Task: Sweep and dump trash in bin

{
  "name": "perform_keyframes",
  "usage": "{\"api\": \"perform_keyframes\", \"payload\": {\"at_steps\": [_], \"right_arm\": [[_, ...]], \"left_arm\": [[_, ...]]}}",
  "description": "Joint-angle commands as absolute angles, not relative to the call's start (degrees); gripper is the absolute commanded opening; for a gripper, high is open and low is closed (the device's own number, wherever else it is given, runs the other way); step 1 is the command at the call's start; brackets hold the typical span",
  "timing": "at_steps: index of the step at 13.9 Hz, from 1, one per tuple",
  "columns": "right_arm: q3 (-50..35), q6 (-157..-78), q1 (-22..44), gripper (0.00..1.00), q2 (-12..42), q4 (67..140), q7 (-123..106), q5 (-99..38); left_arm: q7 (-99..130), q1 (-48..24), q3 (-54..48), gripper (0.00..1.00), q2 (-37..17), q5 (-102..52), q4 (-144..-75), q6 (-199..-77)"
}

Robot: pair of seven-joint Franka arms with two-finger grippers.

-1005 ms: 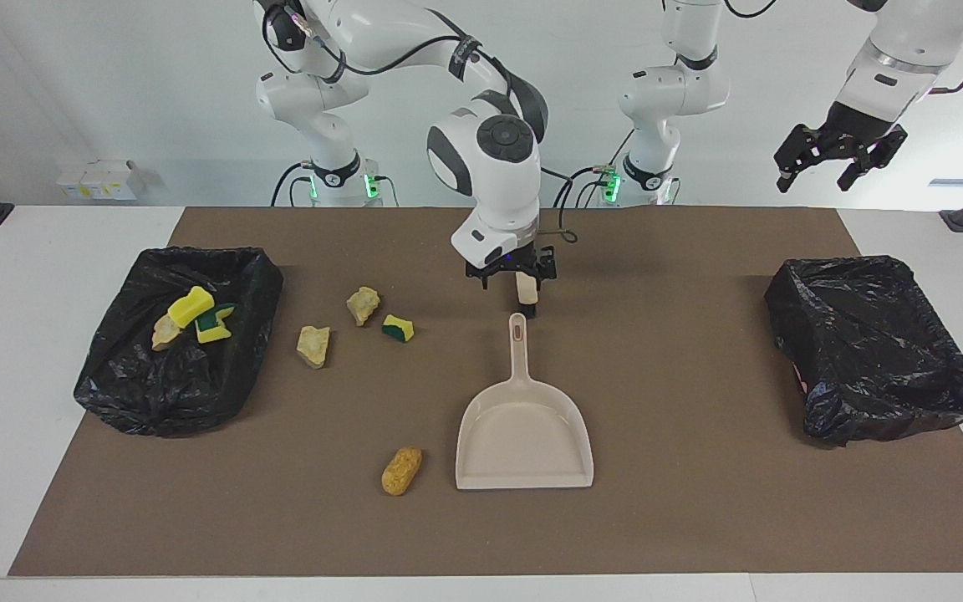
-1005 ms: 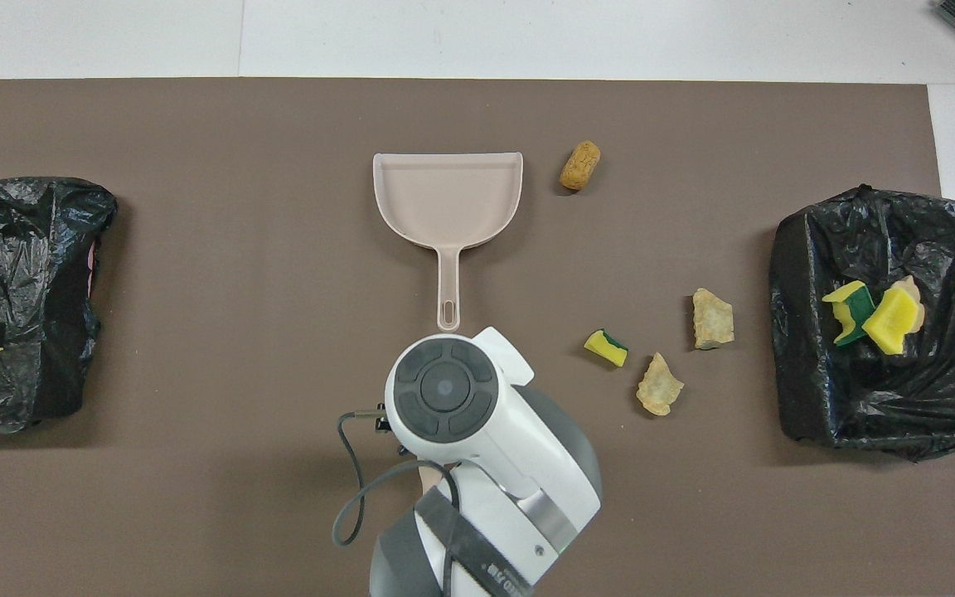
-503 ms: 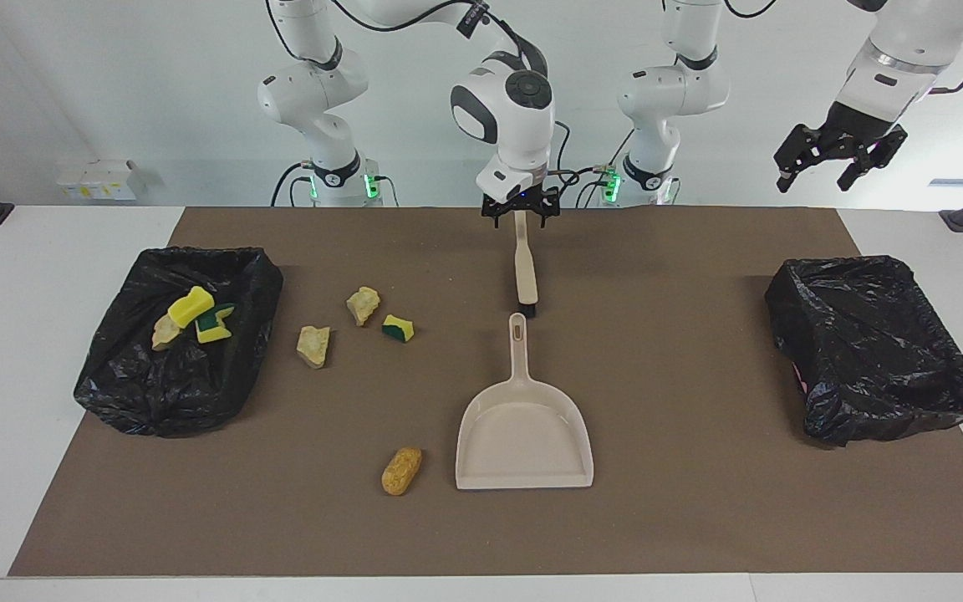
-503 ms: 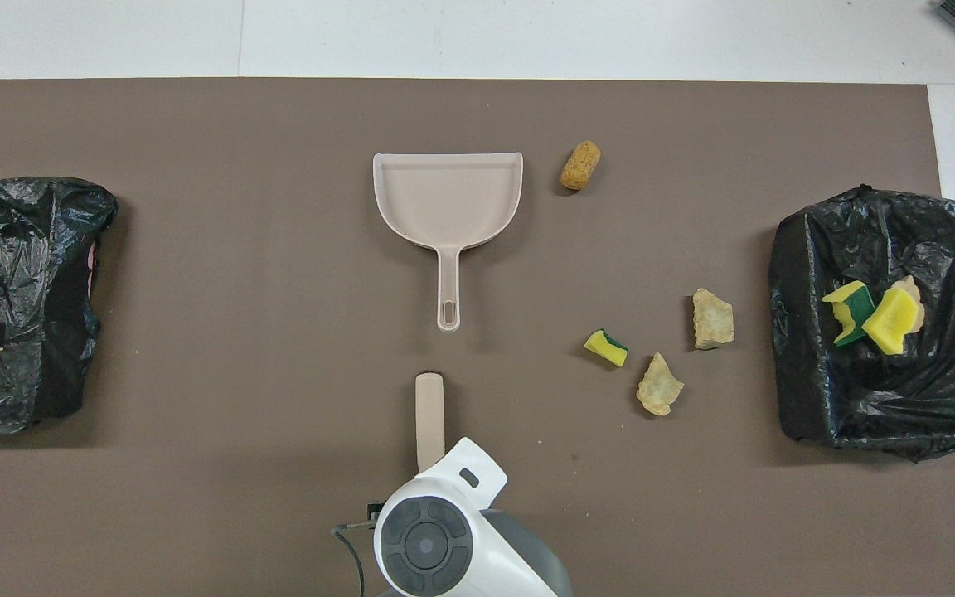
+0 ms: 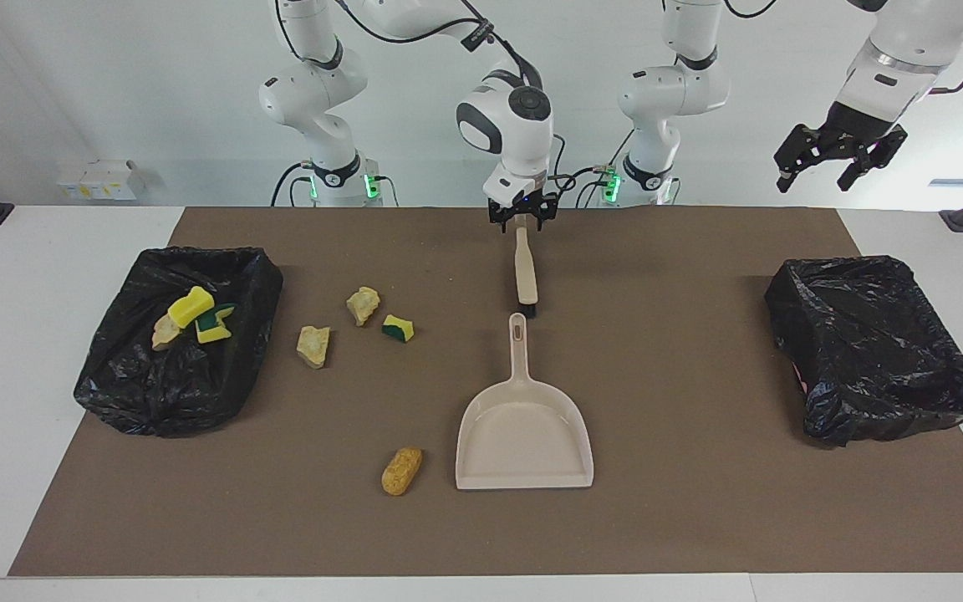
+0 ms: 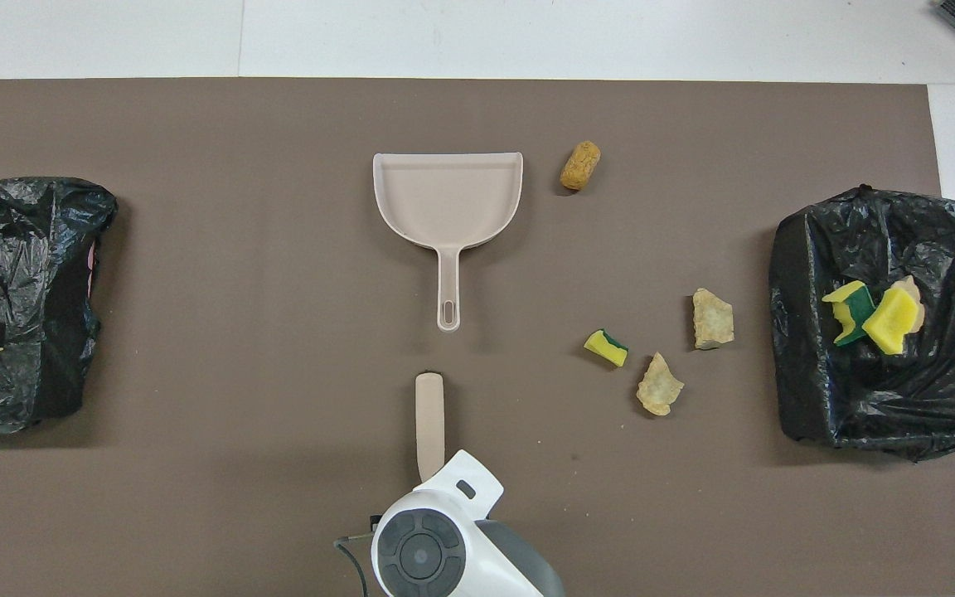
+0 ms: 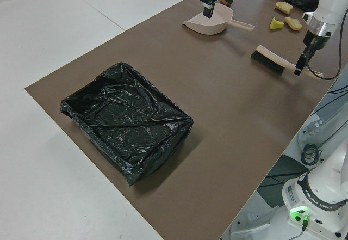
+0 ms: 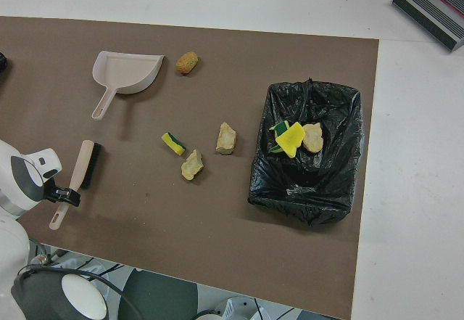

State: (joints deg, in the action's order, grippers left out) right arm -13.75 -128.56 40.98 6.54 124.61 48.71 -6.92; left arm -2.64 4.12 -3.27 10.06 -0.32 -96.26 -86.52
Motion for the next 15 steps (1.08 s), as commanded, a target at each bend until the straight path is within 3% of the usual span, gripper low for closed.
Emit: {"api": "perform_keyframes", "payload": {"at_steps": [1,2,6,12,15], "right_arm": [[-13.7,-129.4,41.0,0.19,5.9,125.2,49.0,-8.3],[-13.7,-129.0,41.0,0.01,5.9,125.2,48.8,-8.3],[-13.4,-116.9,39.7,0.0,4.1,122.3,48.1,-8.3],[-13.2,-97.8,31.0,0.0,-7.1,122.1,43.3,-8.2],[-13.0,-89.0,26.6,0.0,-9.2,121.5,42.2,-6.2]], "left_arm": [[-2.7,5.0,-3.9,1.0,10.3,0.0,-95.6,-85.3],[-2.7,5.0,-3.9,1.0,10.3,0.0,-95.6,-85.3],[-2.7,5.0,-3.9,1.0,10.2,0.0,-95.6,-85.3],[-2.2,4.1,-4.3,1.0,10.2,-0.1,-95.6,-85.6],[-3.1,1.5,-7.0,1.0,10.3,-0.3,-95.9,-86.7]]}}
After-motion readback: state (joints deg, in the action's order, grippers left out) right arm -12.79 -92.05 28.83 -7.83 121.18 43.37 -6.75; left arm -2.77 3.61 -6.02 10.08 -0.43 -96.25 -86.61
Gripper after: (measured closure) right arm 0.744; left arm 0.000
